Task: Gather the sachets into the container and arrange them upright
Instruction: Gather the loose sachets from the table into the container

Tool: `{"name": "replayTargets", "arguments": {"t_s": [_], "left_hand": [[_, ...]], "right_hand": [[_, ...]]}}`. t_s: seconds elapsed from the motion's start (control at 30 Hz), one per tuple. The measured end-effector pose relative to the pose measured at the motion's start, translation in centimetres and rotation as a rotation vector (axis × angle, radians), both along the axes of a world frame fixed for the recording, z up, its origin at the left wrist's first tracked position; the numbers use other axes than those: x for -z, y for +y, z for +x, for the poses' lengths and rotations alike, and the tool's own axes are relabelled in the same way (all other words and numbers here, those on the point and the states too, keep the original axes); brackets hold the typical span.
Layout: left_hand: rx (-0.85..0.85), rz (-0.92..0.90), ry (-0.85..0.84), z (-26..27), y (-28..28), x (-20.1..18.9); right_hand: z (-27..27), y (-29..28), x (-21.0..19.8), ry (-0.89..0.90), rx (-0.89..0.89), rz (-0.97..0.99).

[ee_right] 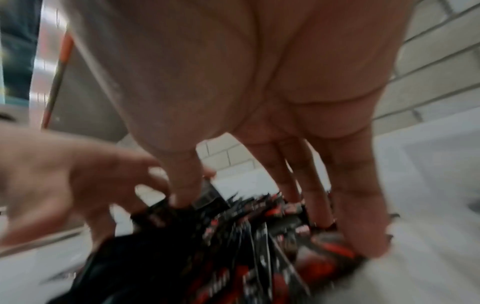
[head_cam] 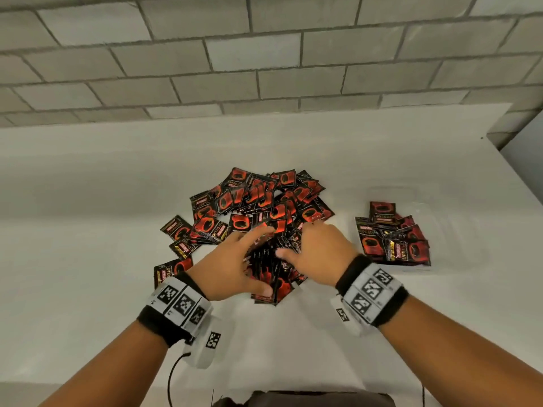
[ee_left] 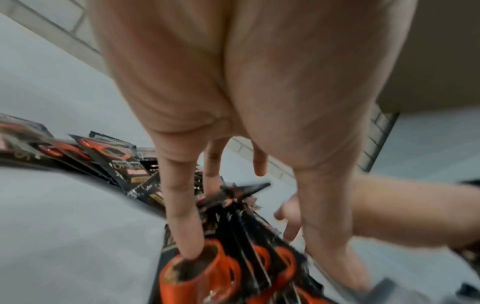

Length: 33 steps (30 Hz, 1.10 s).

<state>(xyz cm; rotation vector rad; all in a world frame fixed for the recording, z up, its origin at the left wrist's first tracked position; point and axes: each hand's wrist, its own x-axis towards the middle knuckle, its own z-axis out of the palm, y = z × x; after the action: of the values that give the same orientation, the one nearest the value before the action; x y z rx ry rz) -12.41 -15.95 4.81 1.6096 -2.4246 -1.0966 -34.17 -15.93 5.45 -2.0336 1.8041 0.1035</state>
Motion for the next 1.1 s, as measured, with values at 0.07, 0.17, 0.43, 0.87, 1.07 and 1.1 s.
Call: {"name": "replayTargets", "arguments": {"t_s": [0.07,0.17,0.43,0.87,1.07,1.1], "left_hand": [[-0.065,-0.003,0.005,0.9,0.2,-0.5],[-0.085,0.068,-0.222,2.1,0.5,-0.1],[-0.094,0.156,0.036,0.6,-0.2,1.2],[-0.432,-0.035,-0.382,2.8,-7.3,3.3],[-0.301,-0.107,-0.417,0.2,-6.3,3.8],[-0.313,-0.114,-0.377,0.1,-6.1,3.8]], "right_hand": [[0.9,0.0,1.2,0.088,0.002,0.071],[1.9,0.2,1.8,0.048,0.023,0.123],[3.6,-0.6,4.2,-0.099,0.162,0.143],[-0.5,-1.2,1.2,-0.506,0.219,-0.046],[-3.5,-1.5,-1.4,-0.686,0.201,-0.075],[-3.9,-1.4,-1.7,-0.703,0.195,-0.087]]}}
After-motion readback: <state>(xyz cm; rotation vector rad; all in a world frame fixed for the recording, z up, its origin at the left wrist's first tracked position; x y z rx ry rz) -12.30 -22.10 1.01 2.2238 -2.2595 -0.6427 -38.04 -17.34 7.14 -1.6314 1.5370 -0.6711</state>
